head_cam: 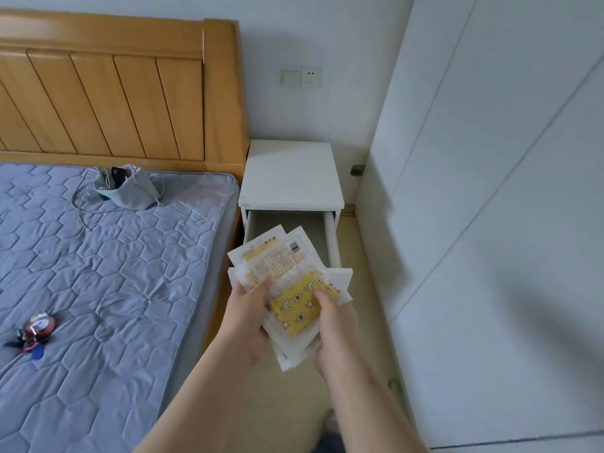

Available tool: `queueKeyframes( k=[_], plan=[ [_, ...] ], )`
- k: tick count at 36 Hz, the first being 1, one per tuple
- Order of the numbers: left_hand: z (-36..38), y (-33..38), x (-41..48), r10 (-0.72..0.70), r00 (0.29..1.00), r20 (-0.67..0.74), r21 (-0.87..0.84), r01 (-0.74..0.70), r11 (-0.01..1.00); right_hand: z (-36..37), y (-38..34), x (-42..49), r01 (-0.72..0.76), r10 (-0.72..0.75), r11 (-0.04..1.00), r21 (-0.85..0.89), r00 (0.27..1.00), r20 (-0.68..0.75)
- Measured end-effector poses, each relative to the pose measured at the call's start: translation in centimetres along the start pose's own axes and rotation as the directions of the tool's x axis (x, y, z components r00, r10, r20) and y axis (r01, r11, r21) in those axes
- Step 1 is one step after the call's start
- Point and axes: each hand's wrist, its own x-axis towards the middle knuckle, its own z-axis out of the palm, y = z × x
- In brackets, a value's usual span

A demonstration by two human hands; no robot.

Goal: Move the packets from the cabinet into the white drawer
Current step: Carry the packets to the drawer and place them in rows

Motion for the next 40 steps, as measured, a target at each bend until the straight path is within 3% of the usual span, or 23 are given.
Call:
queueKeyframes(
  k=[16,25,32,40],
  plan=[
    [8.3,6.4,24.8,0.009,0.962,-0.272,-0.055,-0.025,0.998,9.6,-8.6,26.7,-0.135,0.181,0.957,-0.258,0.969,0.165],
    [7.6,6.9,33.5,-0.089,0.960,-0.264,-0.129,0.057,0.990,12.3,-7.8,35.3,-0.197,0.251,0.928,-0.317,0.958,0.140],
    [5.7,6.9,39.3,-0.142,0.976,-0.168,-0.032,0.138,0.990,13.8,-5.2,39.7,-0.251,0.280,0.927,-0.278,0.957,0.072],
    [4.5,4.0,46.8,-0.221,0.952,-0.210,0.036,0.234,0.972,13.1,-1.2,47.1,-0.264,0.301,0.925,-0.275,0.948,0.102]
  ],
)
